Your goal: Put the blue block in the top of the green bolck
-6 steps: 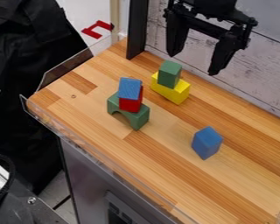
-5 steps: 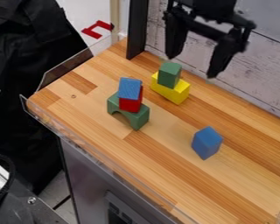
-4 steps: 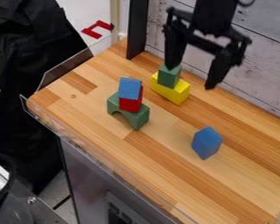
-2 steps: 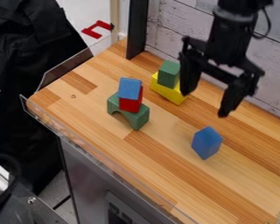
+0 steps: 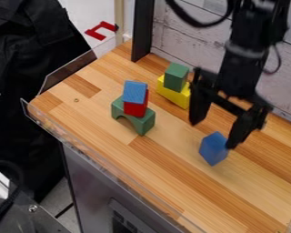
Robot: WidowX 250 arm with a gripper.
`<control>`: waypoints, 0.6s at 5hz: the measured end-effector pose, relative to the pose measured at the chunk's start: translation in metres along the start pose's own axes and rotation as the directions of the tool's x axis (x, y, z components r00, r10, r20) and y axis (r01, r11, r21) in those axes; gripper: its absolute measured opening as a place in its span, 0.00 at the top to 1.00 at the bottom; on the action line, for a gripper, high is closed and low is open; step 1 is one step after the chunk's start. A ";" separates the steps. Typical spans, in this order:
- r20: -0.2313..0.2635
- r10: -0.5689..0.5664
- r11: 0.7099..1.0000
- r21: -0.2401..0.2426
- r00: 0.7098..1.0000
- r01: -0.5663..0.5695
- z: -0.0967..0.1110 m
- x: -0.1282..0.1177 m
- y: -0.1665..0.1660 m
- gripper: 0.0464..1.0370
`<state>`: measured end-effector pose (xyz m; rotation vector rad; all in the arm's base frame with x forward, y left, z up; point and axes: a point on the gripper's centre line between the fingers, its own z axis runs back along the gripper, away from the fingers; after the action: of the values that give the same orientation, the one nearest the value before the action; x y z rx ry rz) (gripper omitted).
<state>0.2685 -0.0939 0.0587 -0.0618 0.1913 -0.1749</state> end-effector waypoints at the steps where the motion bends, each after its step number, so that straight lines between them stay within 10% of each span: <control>1: -0.024 -0.018 1.000 0.012 1.000 0.018 -0.012 0.002 -0.004 0.04; 3: -0.035 0.003 1.000 0.028 0.999 -0.002 -0.016 0.012 -0.003 0.04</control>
<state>0.2768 -0.0995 0.0407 -0.0305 0.2236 -0.1764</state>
